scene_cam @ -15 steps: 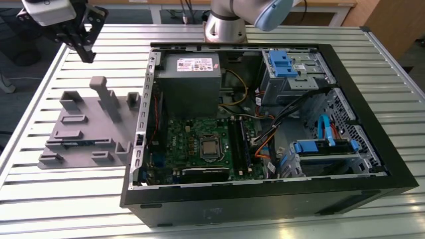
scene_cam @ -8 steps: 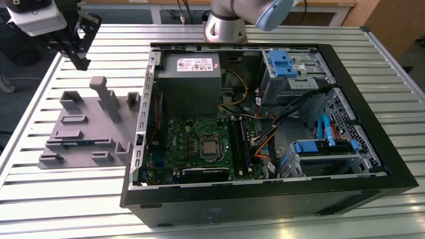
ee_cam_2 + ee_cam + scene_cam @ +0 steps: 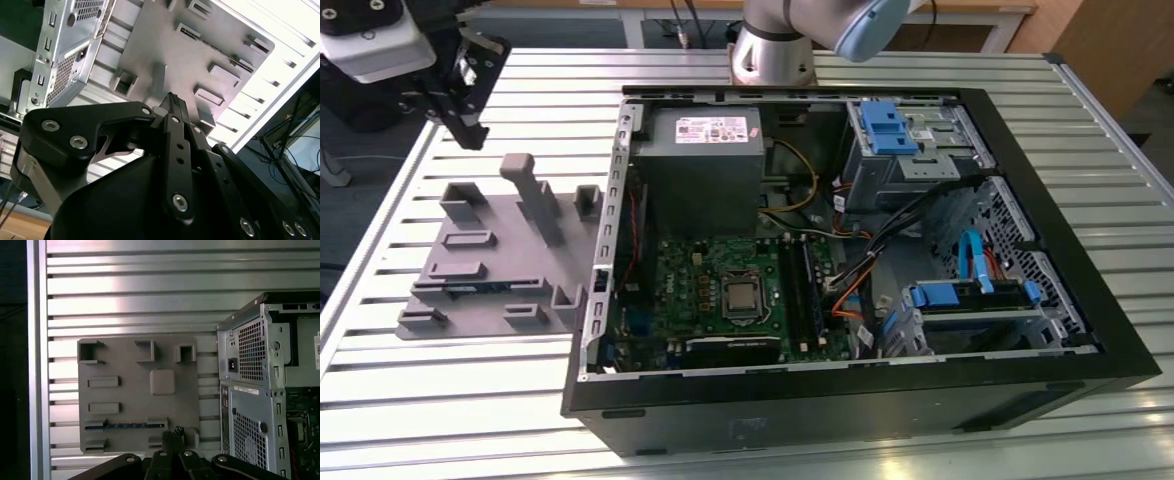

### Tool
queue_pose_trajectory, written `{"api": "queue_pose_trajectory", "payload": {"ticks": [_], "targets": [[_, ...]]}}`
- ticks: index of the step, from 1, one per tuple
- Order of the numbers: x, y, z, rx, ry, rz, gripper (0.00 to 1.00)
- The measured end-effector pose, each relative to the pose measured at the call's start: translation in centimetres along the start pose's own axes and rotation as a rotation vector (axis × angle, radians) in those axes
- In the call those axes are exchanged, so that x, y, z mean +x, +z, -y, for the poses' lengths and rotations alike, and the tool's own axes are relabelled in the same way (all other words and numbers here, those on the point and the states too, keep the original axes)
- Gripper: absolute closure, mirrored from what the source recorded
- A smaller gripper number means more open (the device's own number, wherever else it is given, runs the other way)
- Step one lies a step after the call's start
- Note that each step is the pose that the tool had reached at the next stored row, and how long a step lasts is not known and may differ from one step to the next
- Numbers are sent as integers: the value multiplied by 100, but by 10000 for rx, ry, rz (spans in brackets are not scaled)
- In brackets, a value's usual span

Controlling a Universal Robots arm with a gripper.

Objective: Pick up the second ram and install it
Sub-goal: 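Reach for the second ram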

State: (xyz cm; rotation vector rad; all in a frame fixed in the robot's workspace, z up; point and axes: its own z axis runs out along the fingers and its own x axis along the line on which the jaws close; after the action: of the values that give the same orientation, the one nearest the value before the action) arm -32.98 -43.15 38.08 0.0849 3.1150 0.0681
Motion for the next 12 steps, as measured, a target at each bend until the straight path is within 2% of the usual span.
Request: {"api": "queue_pose_trajectory", "payload": {"ticks": [6, 12], "targets": [[154, 1, 66, -2, -73, -3, 89], [402, -1, 91, -1, -91, -5, 89]]}}
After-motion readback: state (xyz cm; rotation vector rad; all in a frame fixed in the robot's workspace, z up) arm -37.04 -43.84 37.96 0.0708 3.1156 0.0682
